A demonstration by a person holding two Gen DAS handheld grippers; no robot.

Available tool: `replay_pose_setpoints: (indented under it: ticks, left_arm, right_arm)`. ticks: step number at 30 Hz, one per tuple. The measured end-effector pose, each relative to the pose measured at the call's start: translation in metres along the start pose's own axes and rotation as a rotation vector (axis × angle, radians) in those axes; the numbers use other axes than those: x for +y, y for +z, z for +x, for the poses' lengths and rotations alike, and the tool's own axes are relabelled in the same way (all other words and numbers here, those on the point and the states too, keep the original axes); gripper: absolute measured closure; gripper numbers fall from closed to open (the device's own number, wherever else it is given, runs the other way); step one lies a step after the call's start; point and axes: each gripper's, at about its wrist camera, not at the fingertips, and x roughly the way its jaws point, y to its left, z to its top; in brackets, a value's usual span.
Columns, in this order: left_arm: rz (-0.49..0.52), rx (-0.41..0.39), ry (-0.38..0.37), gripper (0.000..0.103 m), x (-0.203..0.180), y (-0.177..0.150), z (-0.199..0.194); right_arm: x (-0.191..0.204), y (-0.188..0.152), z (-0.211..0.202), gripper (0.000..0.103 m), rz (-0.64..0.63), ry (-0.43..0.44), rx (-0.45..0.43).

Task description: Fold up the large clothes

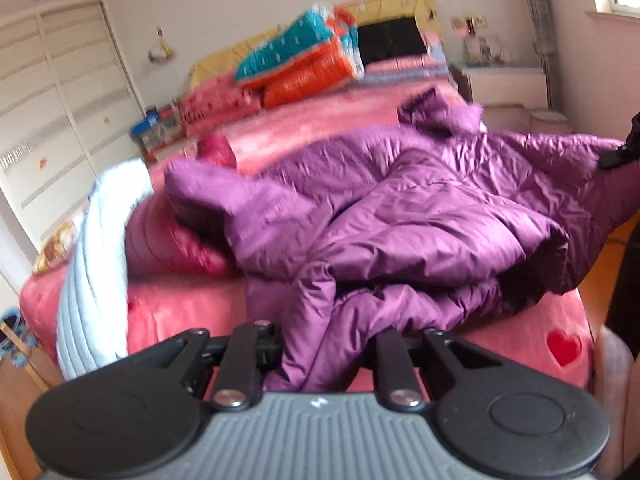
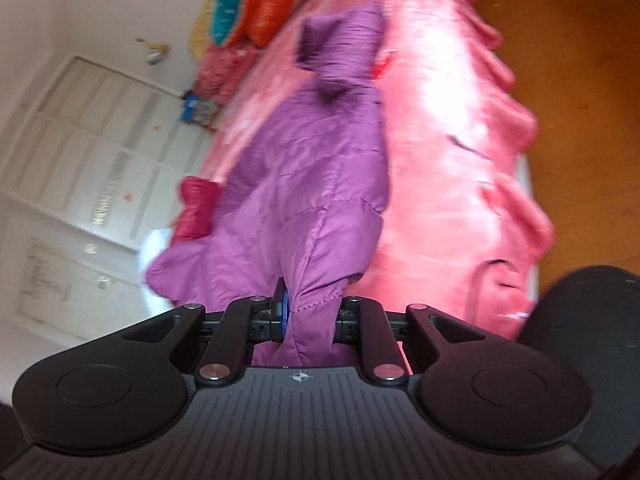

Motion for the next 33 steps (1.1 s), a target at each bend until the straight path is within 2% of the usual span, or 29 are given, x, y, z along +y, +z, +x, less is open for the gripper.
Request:
replay_pose_setpoints:
  ticks: [2,7,8,10,11,12,13,15,16,17,21,24,26,28,33]
  left_arm:
    - [0.003,0.042,0.006,0.085,0.0,-0.006,0.004]
    - [0.059,0.092,0.05,0.076,-0.003,-0.011,0.005]
    - [0.063,0.094,0.051,0.072,-0.004,-0.011,0.002]
    - [0.077,0.092,0.065,0.058,-0.005,-0.01,-0.003]
    - [0.084,0.087,0.074,0.045,-0.006,-0.009,-0.006]
    - [0.094,0.081,0.08,0.039,-0.007,-0.008,-0.01]
    - [0.103,0.076,0.081,0.037,-0.007,-0.008,-0.014]
    - [0.116,0.071,0.091,0.032,-0.007,-0.006,-0.021]
    - [0.118,0.066,0.098,0.031,-0.006,-0.004,-0.024]
    - [0.12,0.06,0.104,0.029,-0.006,-0.003,-0.028]
    - [0.133,0.036,0.14,0.024,-0.001,0.009,-0.038]
    - [0.139,0.01,0.183,0.022,0.005,0.019,-0.049]
    - [0.127,0.0,0.198,0.021,0.012,0.027,-0.058]
    - [0.094,-0.015,0.22,0.02,0.021,0.036,-0.065]
    - [-0.059,-0.063,0.198,0.019,0.036,0.06,-0.065]
  right_arm:
    - [-0.002,0.0,0.0,0.084,0.007,-0.043,0.003]
    - [-0.007,-0.006,-0.025,0.082,-0.017,-0.139,-0.01]
    - [-0.009,-0.005,-0.026,0.081,-0.028,-0.153,-0.021]
    - [-0.012,-0.004,-0.032,0.079,-0.045,-0.183,-0.04]
    - [-0.017,-0.003,-0.036,0.078,-0.044,-0.194,-0.05]
    - [-0.017,-0.002,-0.038,0.073,-0.04,-0.2,-0.063]
    - [-0.017,-0.002,-0.041,0.071,-0.036,-0.208,-0.078]
    - [-0.022,0.001,-0.048,0.059,-0.023,-0.219,-0.102]
    - [-0.024,0.003,-0.049,0.047,-0.018,-0.227,-0.117]
    - [-0.027,0.003,-0.052,0.042,-0.016,-0.236,-0.14]
    - [-0.024,0.008,-0.069,0.039,-0.051,-0.251,-0.239]
    - [-0.011,0.011,-0.076,0.026,-0.102,-0.232,-0.303]
    - [-0.004,0.013,-0.08,0.02,-0.142,-0.183,-0.344]
    - [0.007,0.014,-0.078,0.009,-0.193,-0.133,-0.385]
    - [0.055,0.008,-0.071,0.005,-0.437,-0.135,-0.51]
